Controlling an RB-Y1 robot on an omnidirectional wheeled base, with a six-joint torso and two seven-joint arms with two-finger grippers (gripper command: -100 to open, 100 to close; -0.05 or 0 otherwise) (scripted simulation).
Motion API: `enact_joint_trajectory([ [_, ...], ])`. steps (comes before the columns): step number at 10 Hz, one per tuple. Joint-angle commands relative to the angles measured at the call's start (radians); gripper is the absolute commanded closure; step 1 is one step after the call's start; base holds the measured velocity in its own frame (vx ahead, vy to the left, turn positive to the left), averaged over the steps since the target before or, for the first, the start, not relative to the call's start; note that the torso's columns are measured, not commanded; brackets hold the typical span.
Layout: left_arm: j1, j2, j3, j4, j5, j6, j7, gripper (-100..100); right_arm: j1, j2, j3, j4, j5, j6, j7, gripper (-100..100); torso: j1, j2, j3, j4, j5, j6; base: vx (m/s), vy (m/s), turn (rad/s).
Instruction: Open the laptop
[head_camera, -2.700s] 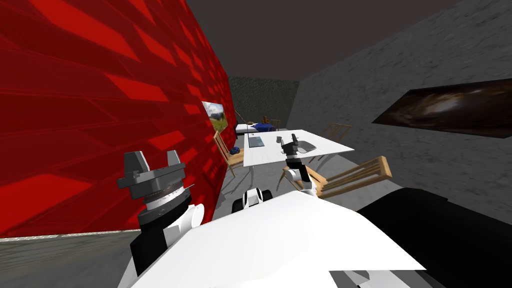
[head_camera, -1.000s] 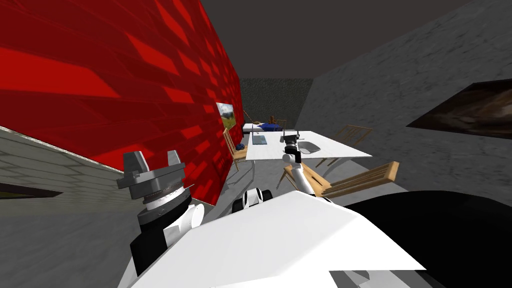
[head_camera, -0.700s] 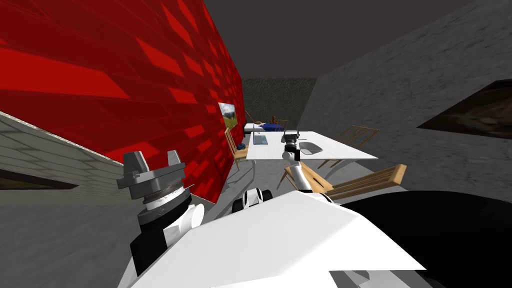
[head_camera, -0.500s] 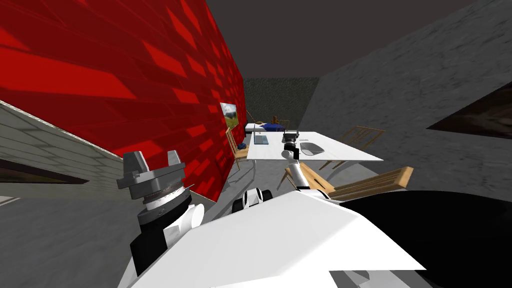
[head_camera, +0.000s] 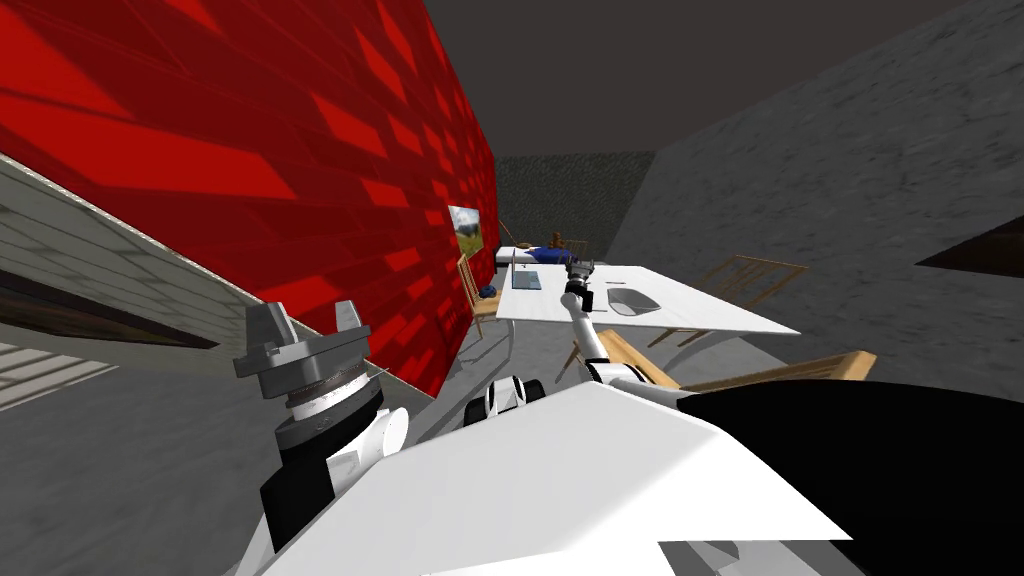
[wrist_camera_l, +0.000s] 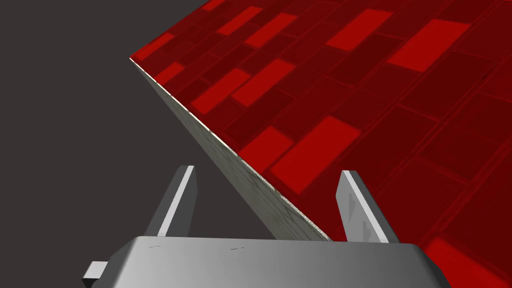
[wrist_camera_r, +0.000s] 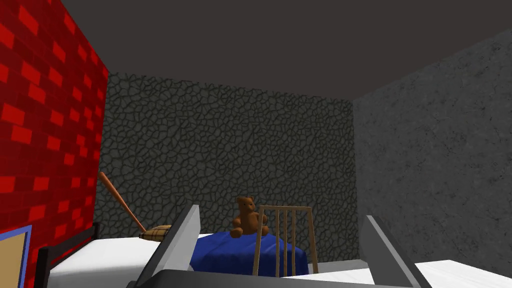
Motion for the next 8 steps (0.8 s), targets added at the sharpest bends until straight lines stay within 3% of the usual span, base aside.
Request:
enact_joint_trajectory([
  [1,0.000,0.000,0.000,0.000,0.000,0.000,0.000,0,-0.067,0.006,-0.012,0.065,-0.070,-0.012,-0.038,-100,0.000,0.000,0.000,0.000,0.000,0.001,0.015,-0.035,0.158],
  [2,0.000,0.000,0.000,0.000,0.000,0.000,0.000,0,-0.072,0.006,-0.012,0.077,-0.074,-0.012,-0.038,-100,0.000,0.000,0.000,0.000,0.000,0.000,0.014,-0.036,0.076],
  [3,0.000,0.000,0.000,0.000,0.000,0.000,0.000,0,-0.114,0.009,-0.018,0.116,-0.117,-0.021,-0.063,-100,0.000,0.000,0.000,0.000,0.000,0.001,0.013,-0.037,0.132],
  [4,0.000,0.000,0.000,0.000,0.000,0.000,0.000,0,-0.117,0.009,-0.018,0.128,-0.119,-0.021,-0.063,-100,0.000,0.000,0.000,0.000,0.000,0.000,0.011,-0.033,0.070],
  [6,0.000,0.000,0.000,0.000,0.000,0.000,0.000,0,-0.194,0.017,-0.027,0.207,-0.188,-0.040,-0.108,-100,0.000,0.000,0.000,0.000,0.000,0.000,0.023,-0.044,0.200],
  [7,0.000,0.000,0.000,0.000,0.000,0.000,0.000,0,-0.203,0.017,-0.027,0.224,-0.203,-0.040,-0.108,-100,0.000,-0.001,0.000,0.000,0.000,0.000,0.031,-0.044,0.074],
  [8,0.000,0.000,0.000,0.000,0.000,0.000,0.000,0,-0.243,0.023,-0.029,0.269,-0.238,-0.051,-0.128,-100,0.000,0.000,0.000,0.000,0.000,0.001,0.027,-0.049,0.120],
])
